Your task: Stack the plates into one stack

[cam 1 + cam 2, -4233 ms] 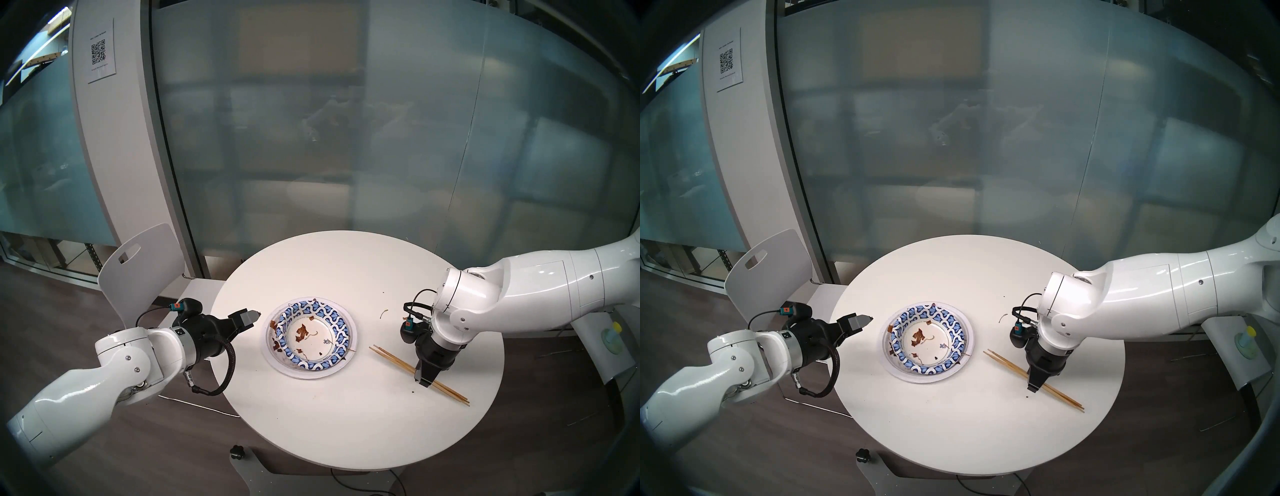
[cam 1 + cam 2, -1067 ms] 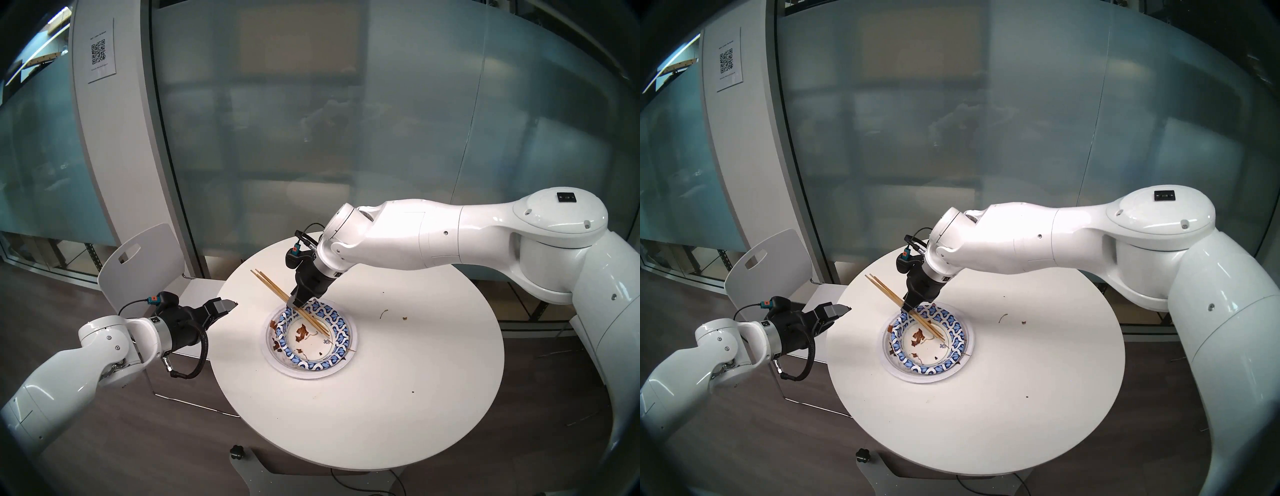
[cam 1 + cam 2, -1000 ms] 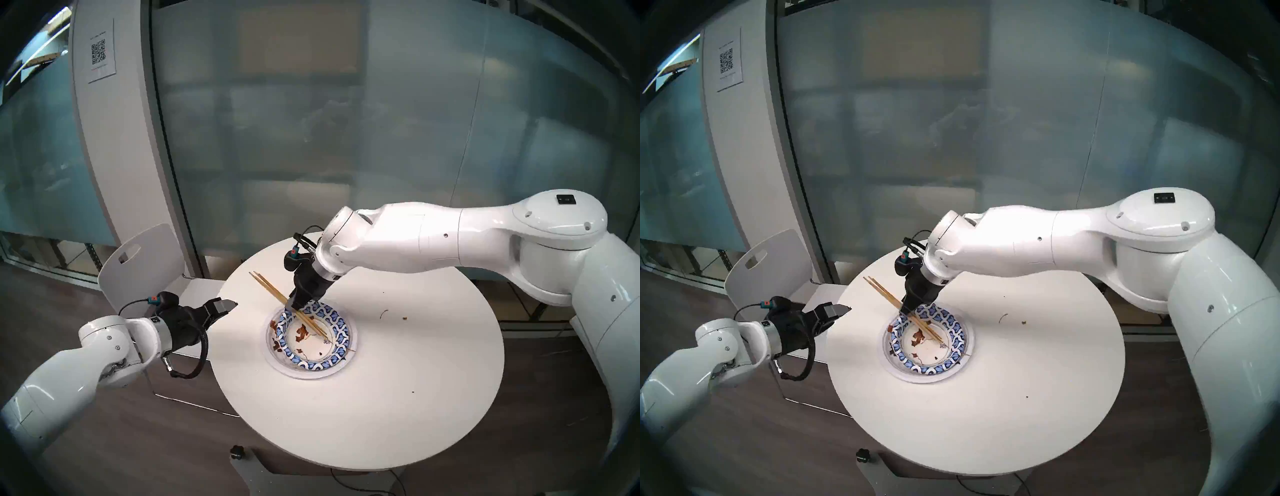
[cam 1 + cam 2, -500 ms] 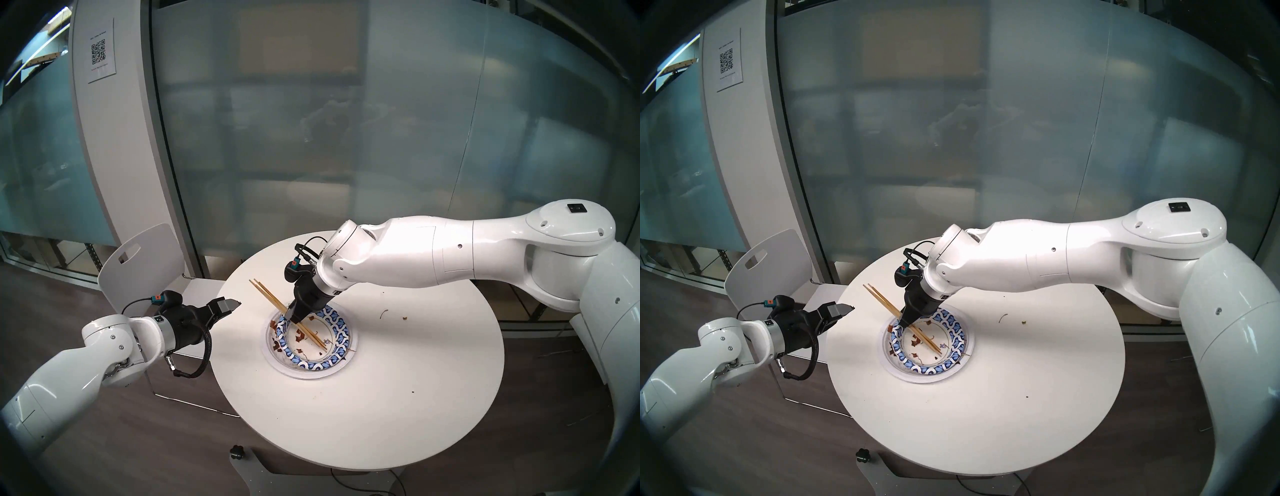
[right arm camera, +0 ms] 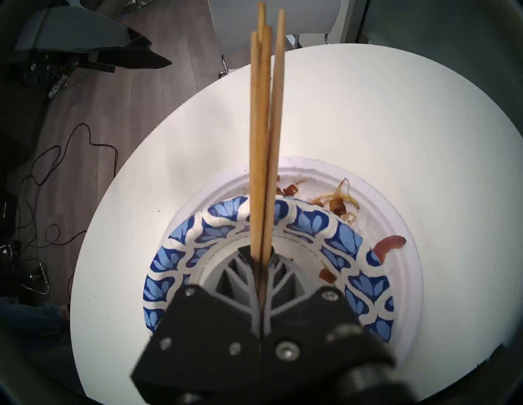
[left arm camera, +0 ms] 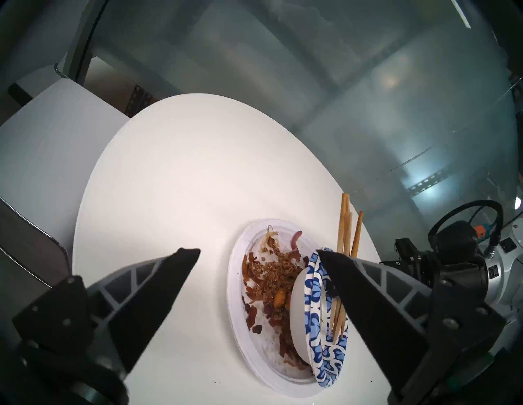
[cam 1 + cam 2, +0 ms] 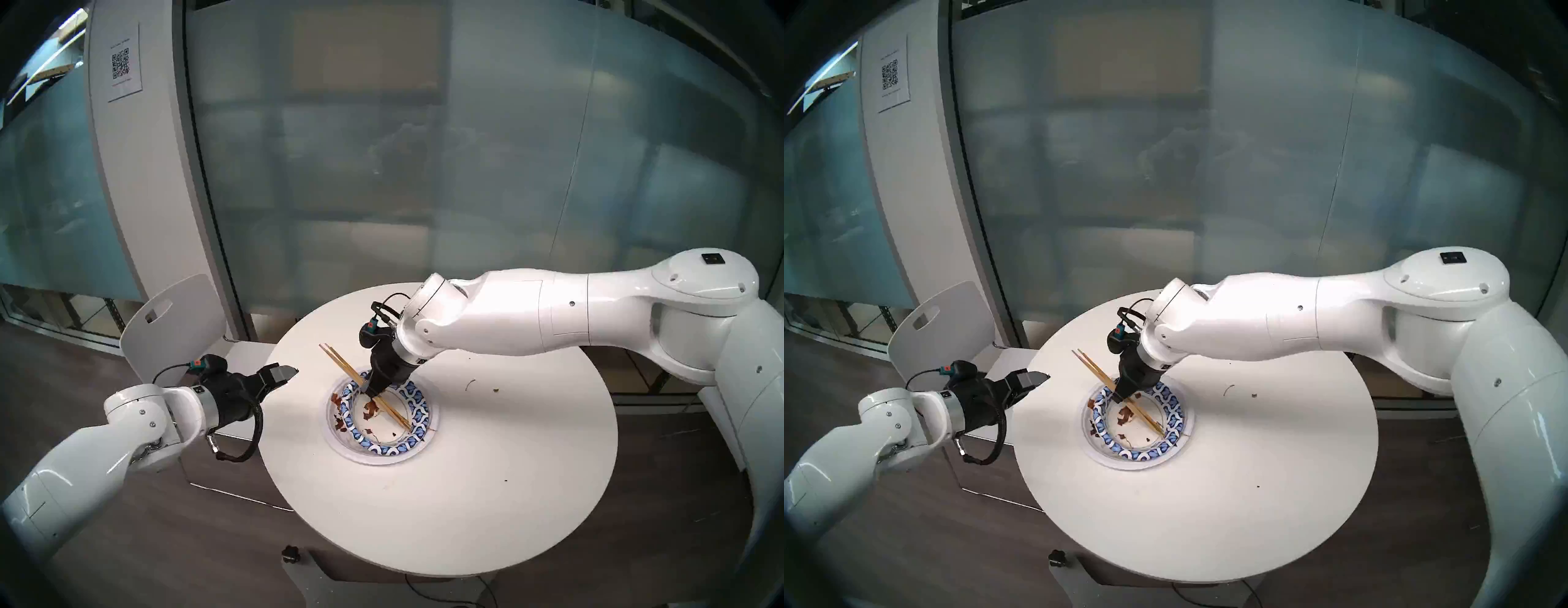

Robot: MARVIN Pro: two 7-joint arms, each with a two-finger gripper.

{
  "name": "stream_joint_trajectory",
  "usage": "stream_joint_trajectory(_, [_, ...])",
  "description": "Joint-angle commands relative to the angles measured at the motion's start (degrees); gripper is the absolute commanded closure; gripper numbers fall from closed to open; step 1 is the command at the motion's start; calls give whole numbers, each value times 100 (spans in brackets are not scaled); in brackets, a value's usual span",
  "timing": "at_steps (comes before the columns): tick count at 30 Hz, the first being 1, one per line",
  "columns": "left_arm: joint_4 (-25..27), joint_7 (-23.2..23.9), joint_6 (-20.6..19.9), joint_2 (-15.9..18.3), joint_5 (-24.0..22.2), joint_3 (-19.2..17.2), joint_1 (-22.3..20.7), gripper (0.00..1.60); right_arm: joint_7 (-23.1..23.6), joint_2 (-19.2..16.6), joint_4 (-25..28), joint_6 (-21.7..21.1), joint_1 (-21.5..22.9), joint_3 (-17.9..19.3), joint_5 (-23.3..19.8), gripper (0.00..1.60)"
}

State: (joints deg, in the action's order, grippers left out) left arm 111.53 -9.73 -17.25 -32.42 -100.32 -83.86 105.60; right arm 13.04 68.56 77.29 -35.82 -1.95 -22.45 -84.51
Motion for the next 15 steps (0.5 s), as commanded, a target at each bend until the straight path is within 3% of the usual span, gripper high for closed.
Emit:
stream_joint_trajectory(1, [22,-16,-17,-8,-18,-8,-126,0,-31,-72,20,74,25,63,-17,160])
stream_joint_trajectory(4, [26,-19,-7,-10,-21,0,-135,0,-71,-105,57,77,31,69,-29,147])
stream_joint_trajectory(5, [30,-22,-5,-10,-25,3,-138,0,-78,-113,67,76,34,70,-33,130])
stream_joint_trajectory(9, [63,-37,-4,-4,-31,13,-140,0,-142,-139,112,44,50,67,-55,100])
stream_joint_trajectory(15, [87,-48,-8,5,-37,31,-140,0,-185,-180,169,45,60,71,-75,92])
